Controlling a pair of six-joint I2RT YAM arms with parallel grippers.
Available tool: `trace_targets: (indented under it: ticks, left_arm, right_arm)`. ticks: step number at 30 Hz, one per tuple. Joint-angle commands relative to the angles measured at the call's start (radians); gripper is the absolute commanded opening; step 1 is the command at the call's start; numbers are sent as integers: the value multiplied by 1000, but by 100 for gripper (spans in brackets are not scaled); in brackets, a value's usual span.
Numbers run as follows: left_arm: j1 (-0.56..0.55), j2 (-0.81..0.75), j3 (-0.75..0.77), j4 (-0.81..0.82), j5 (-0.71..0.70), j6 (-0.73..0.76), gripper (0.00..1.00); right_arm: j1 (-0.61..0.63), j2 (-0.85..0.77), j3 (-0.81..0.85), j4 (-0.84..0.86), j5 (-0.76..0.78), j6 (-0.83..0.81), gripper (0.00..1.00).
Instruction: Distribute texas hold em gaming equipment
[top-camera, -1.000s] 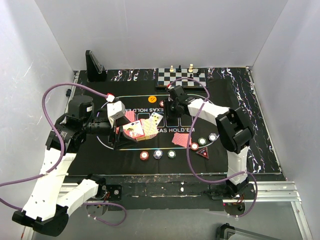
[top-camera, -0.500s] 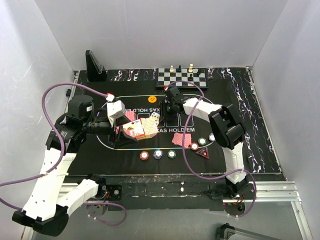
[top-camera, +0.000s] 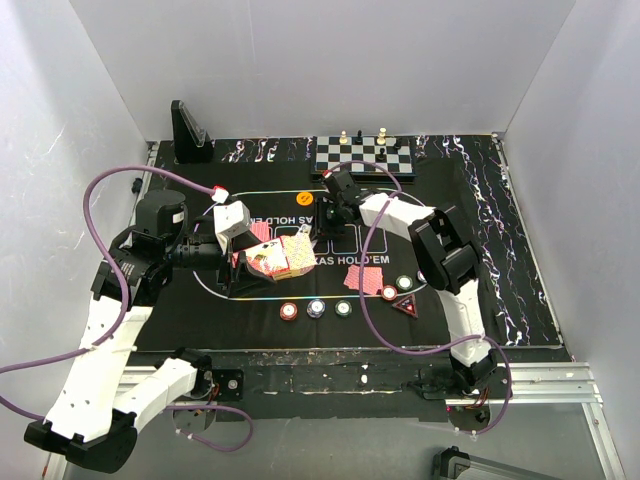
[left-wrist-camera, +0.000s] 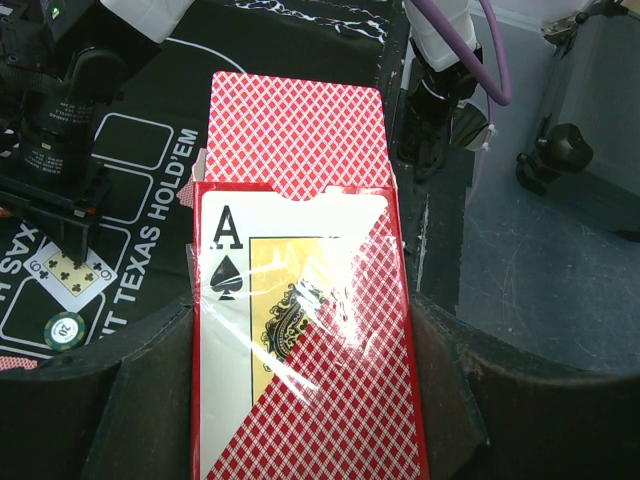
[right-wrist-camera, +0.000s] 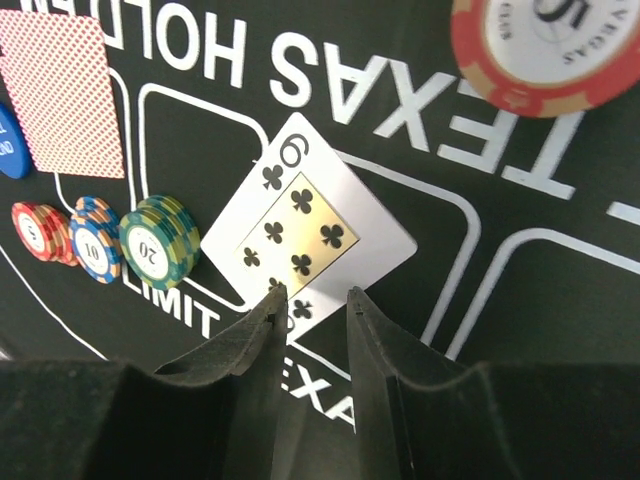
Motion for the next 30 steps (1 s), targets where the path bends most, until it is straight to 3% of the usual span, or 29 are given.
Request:
trace_targets:
  ticks: [1,9,18,27,30]
  left_arm:
    - [7,-12,22,24,13,10,0]
    - [10,-13,25,15,10,16,0]
    - [10,-16,18,25,16,9,0]
    - [12,-19,-24,60,30,4,0]
    - [12,-19,-40,74,31,4,0]
  right_arm:
    - [36,55,56,8,-30,38,37]
    - [63,101,148,-21,-32,49,36]
    - [48,-52,107,-70,45,5,36]
    - [-9,-460,9,-189,28,-11,56]
    - [-50,-619,-68,-155,-108,38,72]
